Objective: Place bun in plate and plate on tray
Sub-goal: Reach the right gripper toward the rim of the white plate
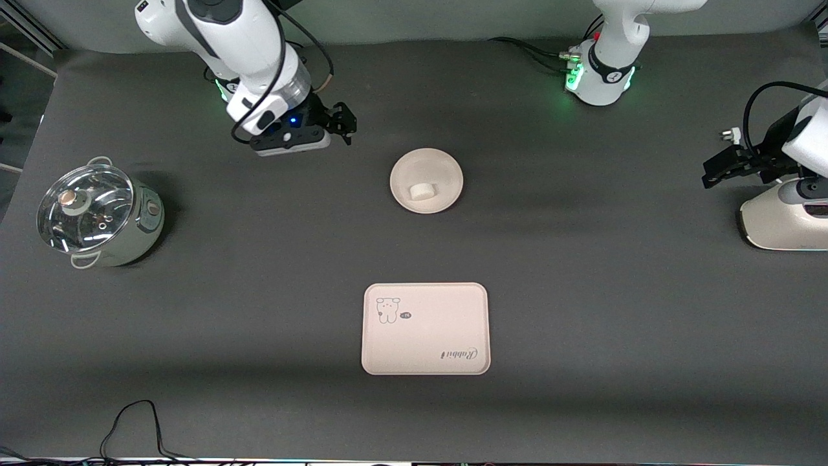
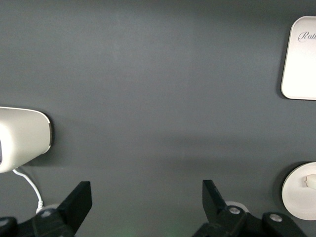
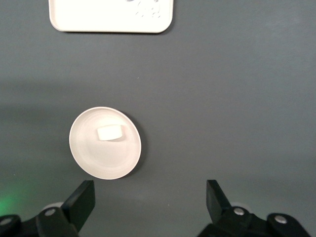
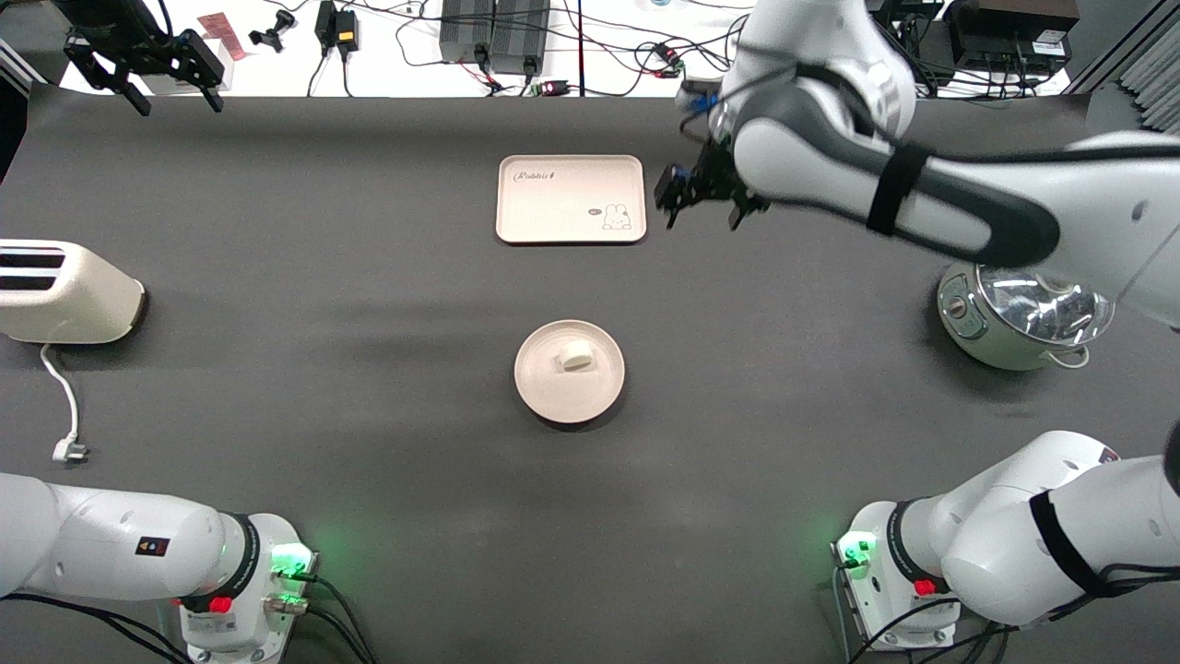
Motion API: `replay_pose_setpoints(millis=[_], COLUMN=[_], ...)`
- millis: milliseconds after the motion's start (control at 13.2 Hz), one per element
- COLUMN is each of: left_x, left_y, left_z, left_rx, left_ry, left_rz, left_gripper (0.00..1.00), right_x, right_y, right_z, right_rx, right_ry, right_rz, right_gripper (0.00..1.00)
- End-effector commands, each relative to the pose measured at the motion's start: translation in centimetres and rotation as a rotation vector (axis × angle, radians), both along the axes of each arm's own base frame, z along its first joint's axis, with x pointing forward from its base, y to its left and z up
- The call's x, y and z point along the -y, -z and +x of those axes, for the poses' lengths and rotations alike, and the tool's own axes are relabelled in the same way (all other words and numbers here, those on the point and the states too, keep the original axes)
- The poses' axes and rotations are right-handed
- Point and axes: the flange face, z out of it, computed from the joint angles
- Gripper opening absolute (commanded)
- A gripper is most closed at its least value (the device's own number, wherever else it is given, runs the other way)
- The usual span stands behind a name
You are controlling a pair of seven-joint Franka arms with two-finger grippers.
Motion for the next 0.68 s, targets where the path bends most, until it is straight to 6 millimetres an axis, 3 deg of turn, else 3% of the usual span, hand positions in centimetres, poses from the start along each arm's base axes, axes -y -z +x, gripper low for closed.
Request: replay_pose_setpoints(millis=[0, 227, 605], left_x=[0.2, -0.1, -0.2], left_y=[0.3, 0.0, -1.4], left_z=[0.0, -0.1, -0.1], left_rx=[0.006, 0.012, 0.032], left_ry=[0.012, 0.005, 0.013], left_rz=[0.002, -0.008, -0.001], left_gripper=[1.00, 1.00, 1.00], right_x=[0.1, -1.0, -3.8], right_y=[3.0, 6.7, 15.4], right_z=[-4.3, -5.4, -5.1], right_rx=[-0.023, -0.011, -0.031], right_ry=[0.031, 0.043, 0.104], right_rz=[0.080, 0.112, 0.141], right_gripper=[1.00, 1.00, 1.00])
